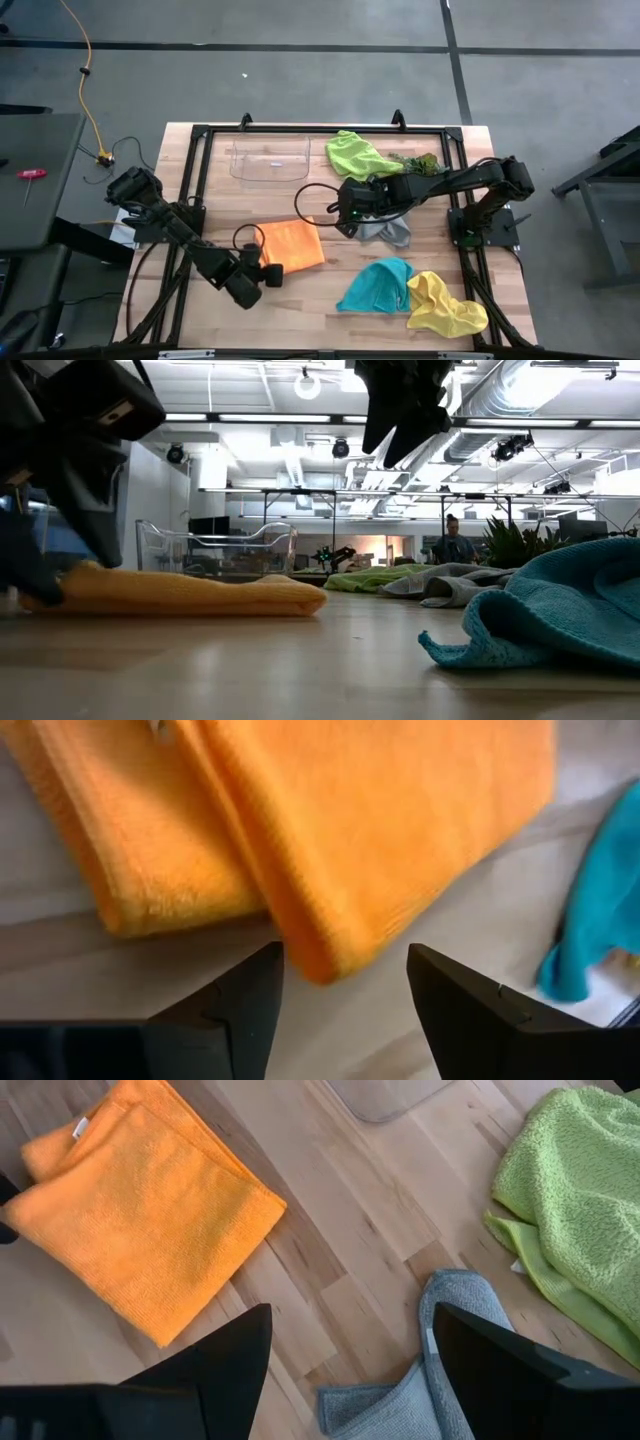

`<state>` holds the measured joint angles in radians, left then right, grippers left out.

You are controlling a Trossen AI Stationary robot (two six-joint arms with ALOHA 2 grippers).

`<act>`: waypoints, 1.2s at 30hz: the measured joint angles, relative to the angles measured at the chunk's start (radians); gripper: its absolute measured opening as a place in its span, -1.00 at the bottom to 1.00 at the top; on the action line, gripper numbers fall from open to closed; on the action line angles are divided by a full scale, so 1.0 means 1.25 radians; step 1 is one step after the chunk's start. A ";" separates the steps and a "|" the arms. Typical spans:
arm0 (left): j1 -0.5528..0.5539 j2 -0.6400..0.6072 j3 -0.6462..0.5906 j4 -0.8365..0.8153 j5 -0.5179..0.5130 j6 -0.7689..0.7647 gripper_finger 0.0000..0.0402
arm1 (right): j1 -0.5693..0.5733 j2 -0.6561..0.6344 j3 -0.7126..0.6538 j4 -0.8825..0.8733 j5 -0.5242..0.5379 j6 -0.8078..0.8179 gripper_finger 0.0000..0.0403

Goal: Fold microfiber towels
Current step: Fold the orange towel

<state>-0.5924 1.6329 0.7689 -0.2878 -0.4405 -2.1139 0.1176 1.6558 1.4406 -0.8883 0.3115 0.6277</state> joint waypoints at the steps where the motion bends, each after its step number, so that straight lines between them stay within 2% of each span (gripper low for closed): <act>1: 0.002 0.000 0.000 0.000 0.019 0.012 0.00 | 0.000 0.000 0.000 0.000 0.000 0.000 0.33; 4: 0.000 0.000 0.000 -0.004 0.058 0.038 -0.02 | 0.000 0.000 0.000 0.002 0.000 0.000 0.33; 7: -0.005 0.000 0.000 -0.005 0.061 0.035 -0.04 | 0.000 0.000 0.000 0.010 0.008 0.001 0.33; 14: 0.011 0.005 -0.001 -0.003 -0.013 -0.018 -0.07 | 0.000 0.000 0.000 0.026 0.016 0.003 0.33; 25: 0.019 0.005 -0.001 0.017 -0.041 -0.019 -0.10 | 0.000 0.000 0.000 0.027 0.016 0.021 0.33; 29: 0.016 0.001 -0.001 0.019 -0.037 -0.003 -0.22 | 0.000 0.000 0.000 0.027 0.016 0.021 0.33; 36: 0.011 0.001 -0.001 0.019 -0.038 0.013 -0.63 | 0.000 0.000 0.000 0.027 0.016 0.021 0.33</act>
<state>-0.5789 1.6344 0.7681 -0.2642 -0.4876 -2.0973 0.1173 1.6562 1.4405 -0.8543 0.3309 0.6544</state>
